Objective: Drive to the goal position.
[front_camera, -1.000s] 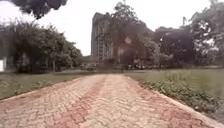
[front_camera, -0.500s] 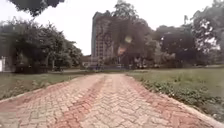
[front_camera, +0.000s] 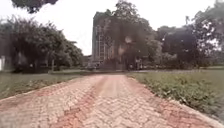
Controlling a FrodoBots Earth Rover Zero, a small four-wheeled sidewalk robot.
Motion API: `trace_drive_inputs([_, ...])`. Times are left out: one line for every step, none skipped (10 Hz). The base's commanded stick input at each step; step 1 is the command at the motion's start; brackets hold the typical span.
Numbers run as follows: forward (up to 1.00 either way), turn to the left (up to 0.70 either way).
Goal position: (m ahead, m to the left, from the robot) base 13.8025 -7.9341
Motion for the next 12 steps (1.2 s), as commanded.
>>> trace_drive_inputs([0.70,0.00])
trace_drive_inputs([0.70,0.00])
trace_drive_inputs([0.70,0.00])
trace_drive_inputs([0.70,0.00])
trace_drive_inputs([0.70,0.00])
trace_drive_inputs([0.70,0.00])
trace_drive_inputs([0.70,0.00])
trace_drive_inputs([0.70,0.00])
trace_drive_inputs([0.70,0.00])
trace_drive_inputs([0.70,0.00])
trace_drive_inputs([0.70,0.00])
trace_drive_inputs([0.70,0.00])
